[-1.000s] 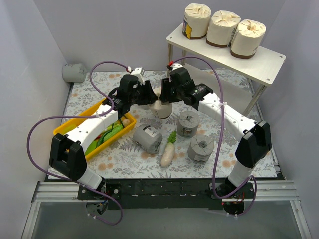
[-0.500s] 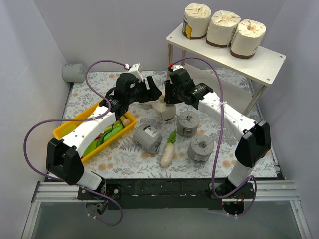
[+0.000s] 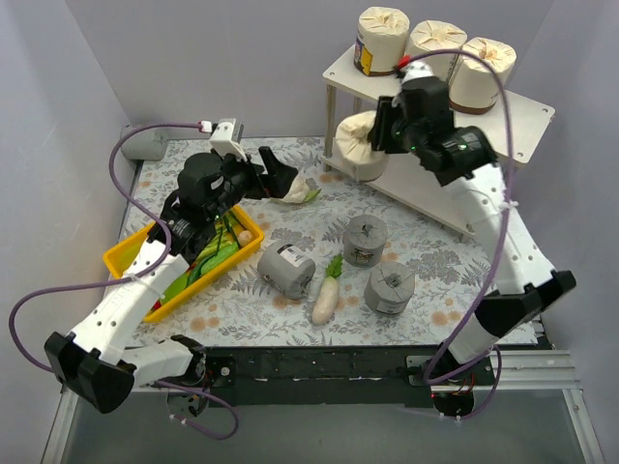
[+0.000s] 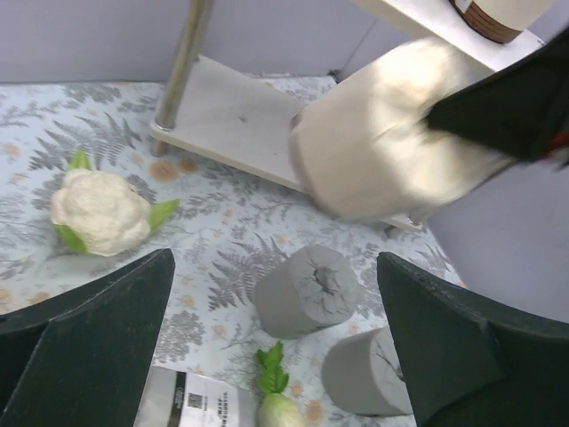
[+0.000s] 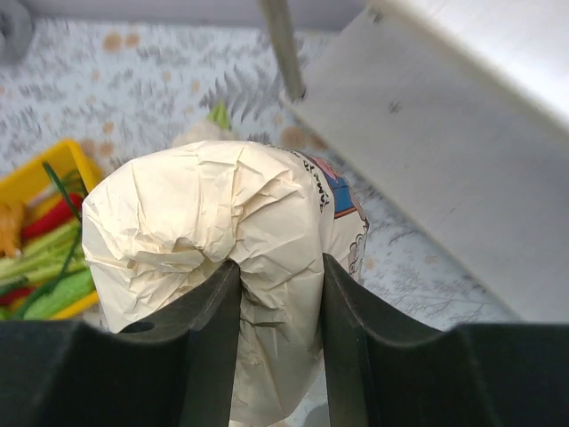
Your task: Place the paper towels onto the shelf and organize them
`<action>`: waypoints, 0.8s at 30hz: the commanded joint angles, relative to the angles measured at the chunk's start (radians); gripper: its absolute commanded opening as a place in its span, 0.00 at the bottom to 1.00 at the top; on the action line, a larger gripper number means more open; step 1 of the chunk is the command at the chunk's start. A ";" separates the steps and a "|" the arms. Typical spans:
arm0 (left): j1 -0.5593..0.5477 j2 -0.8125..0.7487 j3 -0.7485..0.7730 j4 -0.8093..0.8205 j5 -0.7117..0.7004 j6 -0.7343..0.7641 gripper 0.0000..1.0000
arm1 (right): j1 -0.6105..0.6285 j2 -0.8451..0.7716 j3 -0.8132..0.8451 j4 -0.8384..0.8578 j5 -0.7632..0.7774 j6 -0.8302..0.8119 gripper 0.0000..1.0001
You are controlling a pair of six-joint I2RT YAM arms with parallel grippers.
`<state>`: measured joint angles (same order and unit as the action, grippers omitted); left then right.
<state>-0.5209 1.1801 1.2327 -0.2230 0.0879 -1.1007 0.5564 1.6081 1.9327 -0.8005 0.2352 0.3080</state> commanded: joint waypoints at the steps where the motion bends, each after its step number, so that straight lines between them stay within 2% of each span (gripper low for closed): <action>1: -0.005 -0.066 -0.087 -0.032 -0.176 0.117 0.98 | -0.088 -0.115 0.196 -0.075 0.056 -0.053 0.19; 3: -0.005 -0.091 -0.146 -0.023 -0.214 0.136 0.98 | -0.124 -0.145 0.247 -0.083 0.085 -0.067 0.21; 11: -0.005 -0.212 -0.384 0.094 -0.300 0.160 0.98 | -0.398 -0.224 0.255 -0.055 0.115 -0.138 0.25; 14: -0.010 -0.224 -0.378 0.088 -0.304 0.156 0.98 | -0.509 -0.228 0.249 -0.046 0.075 -0.138 0.26; 19: -0.011 -0.212 -0.378 0.086 -0.295 0.163 0.98 | -0.723 -0.189 0.291 -0.046 -0.080 -0.121 0.26; 24: -0.014 -0.211 -0.378 0.088 -0.295 0.163 0.98 | -0.848 -0.133 0.318 -0.025 -0.216 -0.101 0.25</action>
<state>-0.5278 0.9852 0.8425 -0.1509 -0.1860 -0.9565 -0.2153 1.4586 2.1796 -0.9112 0.1680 0.1871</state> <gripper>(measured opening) 0.982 0.435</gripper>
